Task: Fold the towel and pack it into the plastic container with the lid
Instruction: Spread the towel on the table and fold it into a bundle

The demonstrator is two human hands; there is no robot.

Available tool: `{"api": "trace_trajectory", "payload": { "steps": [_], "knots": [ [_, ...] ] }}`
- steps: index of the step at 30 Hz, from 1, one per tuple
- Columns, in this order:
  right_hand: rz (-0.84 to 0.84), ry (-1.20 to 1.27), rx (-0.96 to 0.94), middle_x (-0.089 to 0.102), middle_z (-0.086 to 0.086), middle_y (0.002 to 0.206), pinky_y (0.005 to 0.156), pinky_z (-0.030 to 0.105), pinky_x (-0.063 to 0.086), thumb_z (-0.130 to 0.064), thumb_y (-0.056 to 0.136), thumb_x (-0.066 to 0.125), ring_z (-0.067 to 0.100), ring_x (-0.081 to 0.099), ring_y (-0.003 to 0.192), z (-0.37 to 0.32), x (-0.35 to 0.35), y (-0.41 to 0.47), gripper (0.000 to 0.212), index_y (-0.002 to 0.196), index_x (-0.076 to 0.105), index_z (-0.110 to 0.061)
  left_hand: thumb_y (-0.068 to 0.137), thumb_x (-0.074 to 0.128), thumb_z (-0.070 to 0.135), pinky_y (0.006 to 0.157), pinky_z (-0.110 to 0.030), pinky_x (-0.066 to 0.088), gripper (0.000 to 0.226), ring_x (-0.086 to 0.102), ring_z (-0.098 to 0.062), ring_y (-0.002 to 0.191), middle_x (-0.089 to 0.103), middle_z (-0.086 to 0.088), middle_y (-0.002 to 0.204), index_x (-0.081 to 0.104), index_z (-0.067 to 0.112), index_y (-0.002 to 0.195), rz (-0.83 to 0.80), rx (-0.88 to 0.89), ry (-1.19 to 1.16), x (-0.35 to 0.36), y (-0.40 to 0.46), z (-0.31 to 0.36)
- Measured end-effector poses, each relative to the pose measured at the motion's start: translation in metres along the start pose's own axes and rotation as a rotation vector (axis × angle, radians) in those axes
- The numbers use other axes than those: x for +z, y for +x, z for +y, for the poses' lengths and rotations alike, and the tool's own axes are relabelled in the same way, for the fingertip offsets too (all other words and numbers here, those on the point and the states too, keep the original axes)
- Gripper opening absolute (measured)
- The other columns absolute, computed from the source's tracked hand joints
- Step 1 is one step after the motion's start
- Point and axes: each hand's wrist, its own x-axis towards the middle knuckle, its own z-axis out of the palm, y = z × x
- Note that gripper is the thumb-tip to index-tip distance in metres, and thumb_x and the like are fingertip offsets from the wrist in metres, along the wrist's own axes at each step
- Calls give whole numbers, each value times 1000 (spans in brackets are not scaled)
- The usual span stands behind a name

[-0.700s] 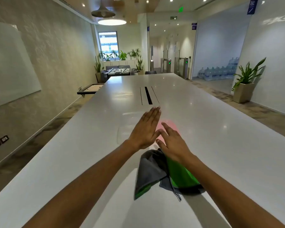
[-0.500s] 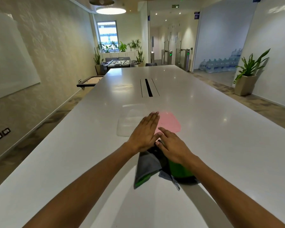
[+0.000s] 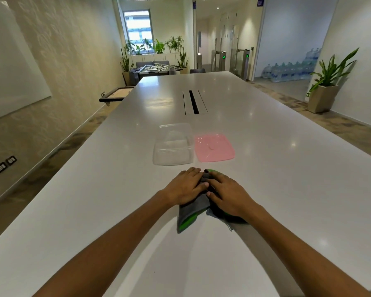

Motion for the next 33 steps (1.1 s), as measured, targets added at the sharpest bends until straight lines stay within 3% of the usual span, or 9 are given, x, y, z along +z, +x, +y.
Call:
{"api": "trace_trajectory", "payload": {
  "steps": [6, 11, 13, 15, 19, 23, 27, 29, 33],
  "knots": [
    [13, 7, 69, 36, 2, 151, 102, 34, 38, -34, 93, 47, 23, 38, 133, 3, -2, -6, 40, 130, 51, -20, 89, 37, 60, 115, -42, 24, 68, 25, -22, 140, 33, -5, 152, 37, 18, 141, 60, 94, 66, 6, -18, 6],
    [14, 79, 111, 35, -1, 152, 101, 40, 43, -30, 94, 44, 22, 40, 132, 6, -2, -10, 41, 135, 46, -26, 76, 45, 74, 120, -39, 7, 95, 11, -24, 147, 20, -4, 158, 24, 16, 149, 19, 114, 214, 13, -38, 19],
    [16, 104, 121, 36, -1, 151, 101, 41, 44, -27, 94, 43, 23, 41, 131, 7, -2, -11, 40, 134, 47, -26, 79, 51, 64, 118, -36, 8, 83, 20, -25, 145, 30, -5, 155, 33, 16, 145, 60, 149, 208, 16, -43, 19],
    [20, 95, 129, 38, 1, 150, 102, 41, 42, -24, 93, 45, 25, 40, 131, 8, -3, -12, 40, 133, 49, -24, 83, 55, 48, 114, -29, 19, 60, 40, -25, 135, 50, -5, 142, 52, 15, 132, 150, 166, 98, 14, -45, 18],
    [81, 33, 64, 46, 6, 144, 103, 36, 39, -25, 85, 54, 27, 45, 127, 3, -5, -10, 42, 127, 56, -19, 88, 54, 33, 89, -28, 46, 30, 58, -19, 109, 67, 1, 118, 67, 18, 111, 278, 74, 3, 2, -44, 17],
    [105, -22, -78, 59, 3, 132, 103, 34, 39, -35, 78, 55, 23, 52, 120, -11, -3, -1, 47, 123, 59, -19, 91, 51, 32, 77, -30, 51, 26, 61, -17, 97, 71, 3, 109, 70, 22, 105, 430, 70, 11, -10, -36, 20],
    [249, -25, 50, 70, 7, 88, 67, 33, 44, -26, 83, 51, 31, 62, 80, -14, -13, 17, 21, 94, 65, -14, 90, 54, 29, 65, -26, 49, 23, 64, -20, 85, 72, -2, 99, 71, 16, 97, 584, 132, 87, -28, -27, 25],
    [339, 2, 105, 70, 6, 86, 61, 31, 42, -23, 84, 50, 30, 62, 77, -12, -23, 25, 21, 95, 66, -15, 90, 54, 27, 65, -30, 50, 22, 63, -22, 87, 71, -3, 101, 70, 15, 100, 563, 113, 116, -37, -23, 26],
    [494, 30, 112, 71, 3, 97, 69, 31, 47, -15, 86, 53, 24, 64, 84, -11, -53, 37, 24, 106, 66, -15, 90, 51, 21, 69, -31, 49, 22, 65, -25, 82, 71, -5, 94, 69, 15, 100, 426, -84, 8, -52, -13, 22]
  ]
}}
